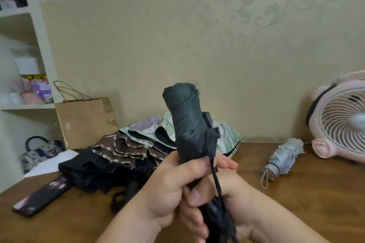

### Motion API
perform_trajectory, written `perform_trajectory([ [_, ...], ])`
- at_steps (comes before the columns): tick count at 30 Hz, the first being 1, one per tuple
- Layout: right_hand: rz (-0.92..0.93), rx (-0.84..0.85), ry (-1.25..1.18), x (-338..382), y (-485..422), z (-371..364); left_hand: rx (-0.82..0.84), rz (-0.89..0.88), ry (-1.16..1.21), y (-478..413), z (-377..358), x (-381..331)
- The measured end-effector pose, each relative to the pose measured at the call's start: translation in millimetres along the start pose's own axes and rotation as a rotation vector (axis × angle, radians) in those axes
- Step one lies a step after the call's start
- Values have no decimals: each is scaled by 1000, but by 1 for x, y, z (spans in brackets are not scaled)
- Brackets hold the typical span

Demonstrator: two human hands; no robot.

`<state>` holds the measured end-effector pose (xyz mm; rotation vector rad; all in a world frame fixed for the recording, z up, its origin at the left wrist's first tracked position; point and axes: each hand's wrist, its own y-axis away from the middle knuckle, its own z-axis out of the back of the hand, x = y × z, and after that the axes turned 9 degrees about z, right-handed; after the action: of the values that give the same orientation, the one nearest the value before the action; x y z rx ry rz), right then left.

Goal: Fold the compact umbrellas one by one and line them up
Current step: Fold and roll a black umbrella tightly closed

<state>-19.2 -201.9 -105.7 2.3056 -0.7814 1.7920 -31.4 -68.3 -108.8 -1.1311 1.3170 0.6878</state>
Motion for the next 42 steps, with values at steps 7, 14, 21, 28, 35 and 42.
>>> perform_trajectory([
  [7, -34, -215, 1134, 28, 2, -36, 160, -27, 301, 16, 24, 2],
  [14, 146, -794, 1529, 53, 13, -47, 13, 101, 299, 13, 26, -2],
  [21, 588, -435, 1371, 41, 11, -16, 320, 272, 431, 16, 26, 1],
  [28, 713, -346, 1316, 40, 10, -7, 416, 317, 505, 14, 27, 2],
  [35, 797, -537, 1559, 42, 8, -12, 393, 318, 448, 13, 27, 1],
  [42, 775, -353, 1587, 50, 14, -12, 189, 348, 253, 18, 24, -8],
])
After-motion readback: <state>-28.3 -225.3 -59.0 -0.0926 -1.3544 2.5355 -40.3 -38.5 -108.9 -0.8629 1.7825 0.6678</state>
